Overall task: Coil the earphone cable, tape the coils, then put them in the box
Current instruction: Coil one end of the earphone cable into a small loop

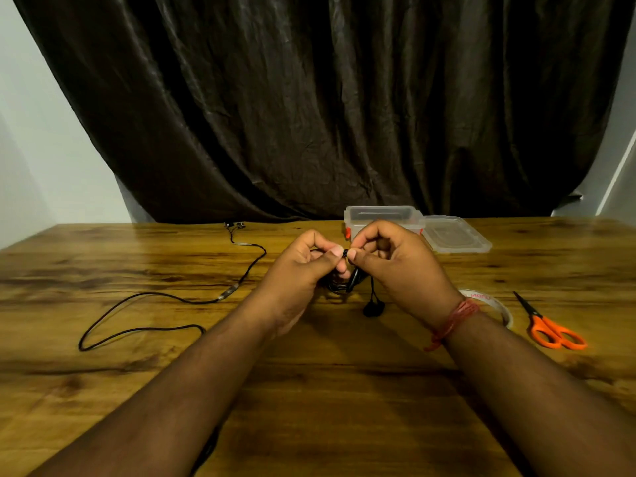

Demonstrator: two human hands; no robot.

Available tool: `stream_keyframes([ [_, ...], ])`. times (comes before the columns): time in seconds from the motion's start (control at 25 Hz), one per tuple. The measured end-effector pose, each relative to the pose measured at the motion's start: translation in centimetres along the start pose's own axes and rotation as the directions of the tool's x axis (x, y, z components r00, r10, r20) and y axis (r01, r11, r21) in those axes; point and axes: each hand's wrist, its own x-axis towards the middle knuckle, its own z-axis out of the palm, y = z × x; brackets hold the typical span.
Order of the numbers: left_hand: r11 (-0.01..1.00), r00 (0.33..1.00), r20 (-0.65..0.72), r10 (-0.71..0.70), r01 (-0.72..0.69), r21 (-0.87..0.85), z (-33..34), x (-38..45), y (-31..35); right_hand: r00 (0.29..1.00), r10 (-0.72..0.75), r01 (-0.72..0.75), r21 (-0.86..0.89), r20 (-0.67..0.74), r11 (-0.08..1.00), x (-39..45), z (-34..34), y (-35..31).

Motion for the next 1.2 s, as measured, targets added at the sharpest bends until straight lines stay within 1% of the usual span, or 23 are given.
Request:
stream_keyframes([
  [0.08, 0.997, 0.998, 0.017, -0.056, 0.057, -0.044, -0.1, 0.0, 0.0, 1.000, 0.004, -0.004, -0.001, 0.010, 1.000, 0.0, 0.0, 0.2],
  [0.16, 0.994, 0.997, 0.026, -0.079, 0.081, -0.067, -0.1, -0.1, 0.0, 1.000, 0.008, -0.008, -0.003, 0.027, 1.000, 0.2, -0.1, 0.5],
  [0.36, 0.996, 0.996, 0.037, -0.085, 0.087, -0.038, 0.1, -0.1, 0.0, 0.992, 0.026, -0.020, -0.043, 0.124, 0.999, 0.6, -1.3, 0.4],
  [0.52, 0.997, 0.997, 0.047, -0.069, 0.071, -0.027, 0.3, -0.2, 0.0, 0.989, 0.034, -0.022, -0.089, 0.146, 0.996, 0.6, -1.7, 0.2],
  [0.64, 0.998, 0.997, 0.050, -0.062, 0.063, -0.012, 0.3, -0.2, -0.1, 0.989, 0.024, -0.011, -0.094, 0.145, 0.996, 0.6, -1.5, 0.4],
  [0.8, 0.998, 0.997, 0.032, -0.064, 0.065, -0.026, 0.5, -0.1, -0.2, 0.994, 0.026, -0.016, -0.089, 0.110, 0.996, 0.6, -1.5, 0.5],
  [0.88, 0.998, 0.998, 0.021, -0.054, 0.054, -0.030, 0.6, 0.0, -0.4, 0.994, 0.033, -0.027, -0.058, 0.108, 0.998, 0.5, -1.3, 0.5],
  [1.0, 0.998, 0.998, 0.005, -0.056, 0.056, 0.013, 0.3, 0.2, -0.8, 0.990, 0.054, -0.053, -0.007, 0.130, 0.999, 0.5, -1.1, 0.5],
  [1.2, 0.995, 0.997, 0.028, -0.066, 0.064, 0.079, 0.0, 0.5, -1.0, 0.990, 0.080, -0.077, -0.033, 0.113, 0.997, 0.3, -0.9, 0.3],
])
